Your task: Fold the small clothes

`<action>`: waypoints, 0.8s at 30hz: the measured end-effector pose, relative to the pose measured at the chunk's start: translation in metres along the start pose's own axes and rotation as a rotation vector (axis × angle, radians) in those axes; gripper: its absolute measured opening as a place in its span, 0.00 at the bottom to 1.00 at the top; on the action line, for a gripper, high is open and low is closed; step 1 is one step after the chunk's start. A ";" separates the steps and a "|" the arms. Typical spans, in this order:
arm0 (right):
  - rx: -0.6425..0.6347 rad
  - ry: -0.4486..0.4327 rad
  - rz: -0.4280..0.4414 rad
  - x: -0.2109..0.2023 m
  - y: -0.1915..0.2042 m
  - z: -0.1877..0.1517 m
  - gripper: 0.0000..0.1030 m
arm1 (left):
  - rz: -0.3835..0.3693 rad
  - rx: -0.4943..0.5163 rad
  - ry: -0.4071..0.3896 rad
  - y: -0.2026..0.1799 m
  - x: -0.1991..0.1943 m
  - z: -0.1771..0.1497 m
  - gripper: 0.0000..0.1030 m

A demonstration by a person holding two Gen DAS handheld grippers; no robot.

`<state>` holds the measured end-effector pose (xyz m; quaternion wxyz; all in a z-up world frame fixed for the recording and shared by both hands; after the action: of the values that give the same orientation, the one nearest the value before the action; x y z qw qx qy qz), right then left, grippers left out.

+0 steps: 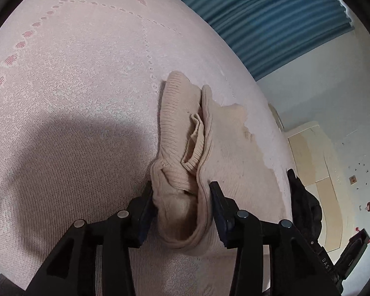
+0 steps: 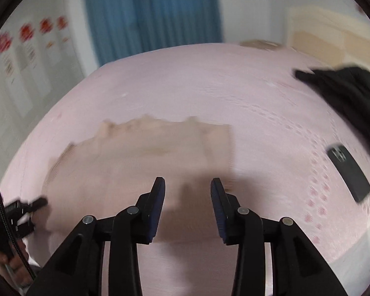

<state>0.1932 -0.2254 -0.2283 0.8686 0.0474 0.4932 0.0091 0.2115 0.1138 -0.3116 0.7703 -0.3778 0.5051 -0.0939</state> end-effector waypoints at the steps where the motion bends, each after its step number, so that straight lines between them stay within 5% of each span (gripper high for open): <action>1: -0.043 0.005 0.002 0.005 0.015 0.002 0.37 | 0.004 0.006 0.001 -0.001 0.001 -0.003 0.40; 8: -0.207 0.081 0.001 0.060 0.088 -0.004 0.37 | 0.058 0.087 0.009 -0.007 0.001 -0.013 0.42; 13: -0.182 0.111 -0.067 0.089 0.096 0.015 0.37 | 0.061 0.113 0.026 -0.007 -0.002 -0.013 0.43; 24: -0.091 0.267 -0.012 0.150 0.102 0.080 0.38 | -0.045 0.097 0.061 0.004 -0.003 -0.006 0.49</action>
<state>0.3419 -0.1208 -0.3066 0.7965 0.0033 0.6038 0.0326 0.2036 0.1153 -0.3133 0.7697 -0.3484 0.5143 -0.1471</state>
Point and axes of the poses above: each gripper's, at about its wrist camera, not at the fingertips, and x roughly the way its jaws point, y to its left, z to its top, the point moved 6 cm from there along x, roughly the way its jaws point, and after that the axes turned 13 degrees about y, right-handed, at the moved point
